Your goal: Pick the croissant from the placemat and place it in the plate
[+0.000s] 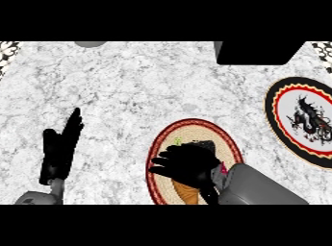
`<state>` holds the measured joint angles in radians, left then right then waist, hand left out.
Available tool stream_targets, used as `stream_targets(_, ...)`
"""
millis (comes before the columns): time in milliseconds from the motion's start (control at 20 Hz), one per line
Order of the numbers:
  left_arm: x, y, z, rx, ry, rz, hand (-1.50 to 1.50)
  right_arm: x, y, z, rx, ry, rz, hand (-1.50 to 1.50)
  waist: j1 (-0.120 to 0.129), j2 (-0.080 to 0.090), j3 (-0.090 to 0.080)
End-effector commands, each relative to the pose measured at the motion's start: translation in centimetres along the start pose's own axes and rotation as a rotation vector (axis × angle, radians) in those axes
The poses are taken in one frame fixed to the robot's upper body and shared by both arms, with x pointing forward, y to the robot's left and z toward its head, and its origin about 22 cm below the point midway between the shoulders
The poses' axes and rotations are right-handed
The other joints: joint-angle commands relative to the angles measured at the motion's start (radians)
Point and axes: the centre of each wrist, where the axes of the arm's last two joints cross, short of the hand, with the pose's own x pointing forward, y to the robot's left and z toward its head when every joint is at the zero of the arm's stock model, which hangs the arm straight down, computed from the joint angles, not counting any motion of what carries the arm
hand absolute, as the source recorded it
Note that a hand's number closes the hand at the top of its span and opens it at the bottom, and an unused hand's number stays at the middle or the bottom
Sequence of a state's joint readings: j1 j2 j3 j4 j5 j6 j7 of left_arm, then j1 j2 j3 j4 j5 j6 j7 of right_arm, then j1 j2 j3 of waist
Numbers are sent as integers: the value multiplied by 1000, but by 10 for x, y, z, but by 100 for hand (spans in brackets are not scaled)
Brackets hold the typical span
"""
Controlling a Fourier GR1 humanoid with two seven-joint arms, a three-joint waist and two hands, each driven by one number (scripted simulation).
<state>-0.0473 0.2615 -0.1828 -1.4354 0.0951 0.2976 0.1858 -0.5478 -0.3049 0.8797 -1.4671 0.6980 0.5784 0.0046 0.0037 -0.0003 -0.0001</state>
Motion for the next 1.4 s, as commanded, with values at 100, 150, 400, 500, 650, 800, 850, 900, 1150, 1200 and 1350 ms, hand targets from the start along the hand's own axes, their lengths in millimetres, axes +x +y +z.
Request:
stream_targets(100,6,6,-4,-9,1,15,0,-5,12,-1,26,4,5,-150,-1,0,0)
stream_targets(150,16,9,9,1,6,10,0,11,1,-10,36,-5,12,-150,1,-1,0)
stream_targets(400,1,16,-14,-7,-6,5,0,5,5,-14,34,18,-3,-150,-4,0,0)
stream_targets(500,-9,8,12,2,-3,3,0,-21,11,-17,41,-2,-10,-150,2,0,0)
stream_targets(650,18,-11,2,-8,9,15,0,-24,33,-25,44,16,13,-150,1,1,0)
stream_targets(800,2,1,-1,-15,4,19,0,-18,12,-27,79,29,12,-150,0,0,0)
stream_targets(850,0,2,15,5,-11,-6,0,0,26,-52,64,24,28,-150,4,0,0)
stream_targets(900,-7,6,14,-3,7,2,0,-23,29,-7,66,12,17,150,-2,-1,0)
stream_targets(1150,20,26,5,-9,-10,-1,0,-23,14,-22,-18,-51,86,150,2,0,0)
stream_targets(1200,8,-7,5,4,6,-12,0,-10,42,-38,-26,-56,117,150,0,1,0)
stream_targets(1350,19,10,1,-9,-4,-2,0,-23,22,-28,-60,-49,122,150,0,0,0)
